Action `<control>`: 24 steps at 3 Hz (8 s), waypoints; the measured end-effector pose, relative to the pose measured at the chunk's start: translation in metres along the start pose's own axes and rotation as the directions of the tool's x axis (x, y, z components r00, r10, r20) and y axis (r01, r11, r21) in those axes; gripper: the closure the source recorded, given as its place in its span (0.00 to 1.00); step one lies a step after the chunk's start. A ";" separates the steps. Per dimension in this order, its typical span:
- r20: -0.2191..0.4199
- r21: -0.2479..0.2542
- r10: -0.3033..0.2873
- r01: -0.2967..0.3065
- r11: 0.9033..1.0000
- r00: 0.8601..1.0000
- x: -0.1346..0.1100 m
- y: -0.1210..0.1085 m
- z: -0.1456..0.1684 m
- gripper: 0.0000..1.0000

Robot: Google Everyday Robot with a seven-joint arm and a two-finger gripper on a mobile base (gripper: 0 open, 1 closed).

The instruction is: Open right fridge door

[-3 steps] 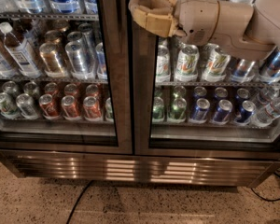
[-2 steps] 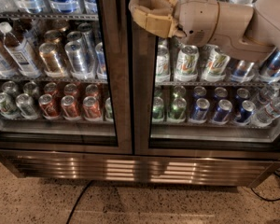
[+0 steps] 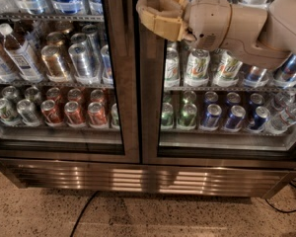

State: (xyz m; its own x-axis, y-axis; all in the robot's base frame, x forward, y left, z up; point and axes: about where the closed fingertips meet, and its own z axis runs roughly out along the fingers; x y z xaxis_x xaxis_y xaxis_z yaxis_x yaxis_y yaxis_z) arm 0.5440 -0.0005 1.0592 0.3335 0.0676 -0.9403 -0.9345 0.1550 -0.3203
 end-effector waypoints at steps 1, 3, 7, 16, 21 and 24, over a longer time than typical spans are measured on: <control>0.002 0.007 0.002 -0.002 1.000 1.000 0.000 0.000 0.000 1.00; 0.005 0.027 0.006 -0.006 1.000 1.000 0.001 0.001 0.001 1.00; 0.010 0.035 0.007 -0.007 0.999 1.000 0.001 0.001 0.001 1.00; 0.014 0.041 0.011 -0.012 0.999 1.000 0.001 0.002 0.002 1.00; -0.033 -0.071 0.018 -0.020 0.997 0.999 0.006 0.008 0.014 1.00; -0.022 -0.074 0.021 -0.023 0.997 1.000 0.009 0.009 0.011 1.00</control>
Offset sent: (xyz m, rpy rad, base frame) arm -0.1804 -0.2176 -0.1500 0.3998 0.1982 -0.6702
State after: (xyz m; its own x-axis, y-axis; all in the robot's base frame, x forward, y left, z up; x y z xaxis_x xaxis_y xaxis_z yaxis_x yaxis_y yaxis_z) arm 0.5403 0.0121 1.0493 0.3108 0.0489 -0.9492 -0.9485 0.0803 -0.3064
